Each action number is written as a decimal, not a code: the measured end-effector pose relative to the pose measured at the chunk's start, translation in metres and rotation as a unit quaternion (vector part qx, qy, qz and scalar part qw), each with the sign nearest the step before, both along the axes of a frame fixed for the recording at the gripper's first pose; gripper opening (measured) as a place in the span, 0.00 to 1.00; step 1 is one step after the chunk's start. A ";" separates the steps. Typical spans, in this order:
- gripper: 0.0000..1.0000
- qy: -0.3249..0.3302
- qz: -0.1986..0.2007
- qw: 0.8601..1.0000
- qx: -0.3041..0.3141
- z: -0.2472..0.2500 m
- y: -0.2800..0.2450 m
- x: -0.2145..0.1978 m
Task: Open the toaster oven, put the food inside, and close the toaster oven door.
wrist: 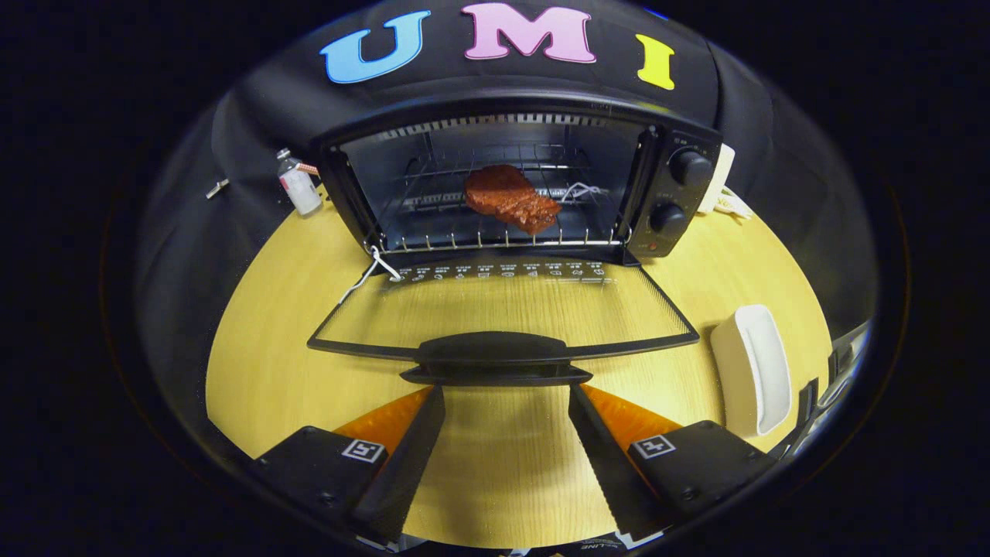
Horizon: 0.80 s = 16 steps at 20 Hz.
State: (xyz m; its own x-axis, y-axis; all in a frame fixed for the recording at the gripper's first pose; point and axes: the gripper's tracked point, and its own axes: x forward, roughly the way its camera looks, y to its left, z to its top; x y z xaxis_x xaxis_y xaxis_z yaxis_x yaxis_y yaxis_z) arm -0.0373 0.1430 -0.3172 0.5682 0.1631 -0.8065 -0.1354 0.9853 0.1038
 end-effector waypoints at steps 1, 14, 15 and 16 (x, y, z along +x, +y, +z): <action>0.99 -0.009 -0.001 1.000 0.005 0.006 0.000 0.002; 0.98 -0.135 -0.004 0.990 0.049 0.109 0.000 0.043; 0.98 -0.150 0.000 0.987 0.049 0.122 0.000 0.043; 0.98 -0.163 0.006 0.985 0.048 0.135 0.000 0.045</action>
